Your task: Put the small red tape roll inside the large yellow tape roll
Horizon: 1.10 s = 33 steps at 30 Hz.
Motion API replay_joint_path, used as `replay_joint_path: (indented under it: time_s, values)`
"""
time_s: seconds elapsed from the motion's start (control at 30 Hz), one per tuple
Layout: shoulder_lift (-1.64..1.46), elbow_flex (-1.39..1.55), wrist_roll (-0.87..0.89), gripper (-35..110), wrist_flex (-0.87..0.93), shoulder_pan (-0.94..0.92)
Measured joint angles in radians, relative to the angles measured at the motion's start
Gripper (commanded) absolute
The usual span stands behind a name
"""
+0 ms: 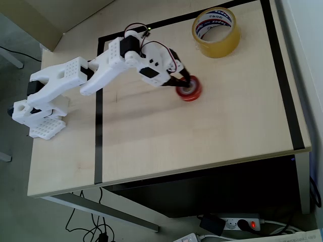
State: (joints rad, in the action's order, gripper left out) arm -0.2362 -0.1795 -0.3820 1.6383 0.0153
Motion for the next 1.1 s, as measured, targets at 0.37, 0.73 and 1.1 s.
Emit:
replay_joint_path:
  time_s: [0.37, 0.73, 1.1]
  values:
    - [-0.087, 0.006, 0.002, 0, 0.098, -0.003]
    - [-0.393, 0.199, 0.002, 13, 0.155, -0.011]
    - [-0.612, 0.727, 0.000, 28, 0.153, -0.003]
